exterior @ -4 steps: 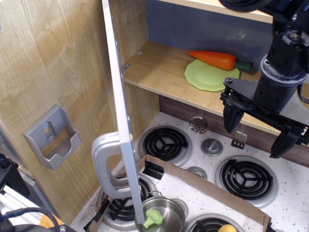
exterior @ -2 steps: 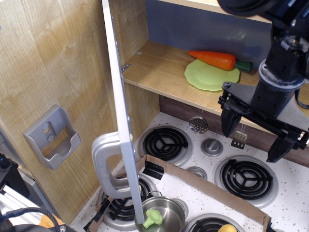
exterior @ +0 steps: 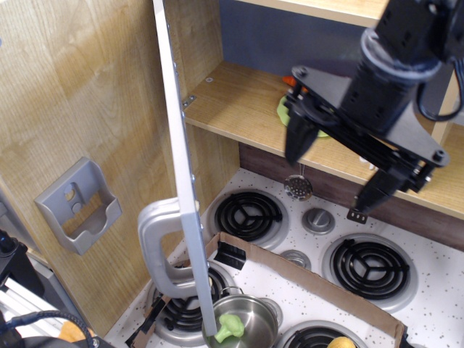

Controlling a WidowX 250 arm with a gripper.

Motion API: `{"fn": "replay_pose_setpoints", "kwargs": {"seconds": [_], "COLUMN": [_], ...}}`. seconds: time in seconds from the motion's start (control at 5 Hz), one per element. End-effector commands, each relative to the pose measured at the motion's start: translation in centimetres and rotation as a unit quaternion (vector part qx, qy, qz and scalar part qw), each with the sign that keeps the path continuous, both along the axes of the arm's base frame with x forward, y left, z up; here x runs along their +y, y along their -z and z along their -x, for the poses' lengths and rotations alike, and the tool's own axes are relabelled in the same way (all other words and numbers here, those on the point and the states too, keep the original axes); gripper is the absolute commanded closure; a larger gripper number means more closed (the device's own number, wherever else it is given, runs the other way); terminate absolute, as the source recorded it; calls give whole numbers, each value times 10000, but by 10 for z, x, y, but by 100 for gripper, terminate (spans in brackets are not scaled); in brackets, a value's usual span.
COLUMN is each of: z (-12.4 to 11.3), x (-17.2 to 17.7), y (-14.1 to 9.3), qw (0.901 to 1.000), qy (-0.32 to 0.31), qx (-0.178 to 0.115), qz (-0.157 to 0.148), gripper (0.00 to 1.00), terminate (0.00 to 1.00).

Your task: Close microwave

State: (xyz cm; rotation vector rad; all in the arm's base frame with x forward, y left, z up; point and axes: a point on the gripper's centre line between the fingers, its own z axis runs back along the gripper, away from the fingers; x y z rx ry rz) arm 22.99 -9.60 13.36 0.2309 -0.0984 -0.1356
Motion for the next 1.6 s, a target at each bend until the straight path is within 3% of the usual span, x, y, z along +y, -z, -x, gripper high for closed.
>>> {"fn": "replay_pose_setpoints", "kwargs": {"seconds": [0.0,0.4,0.6,1.0,1.4], "z": [29,51,64,74,64], "x": [32,72,91,129,156], "y": [-59,-82,-80,-55,-32], "qw": [10000,9990,9987,9985,9973], "qy": [-24,-128,-122,57,341], "qx": [-22,414,449,391,304], "qz": [-92,-136,-224,-385,-583], "gripper": [0,0,0,0,0], "terminate": [0,0,0,0,0]}}
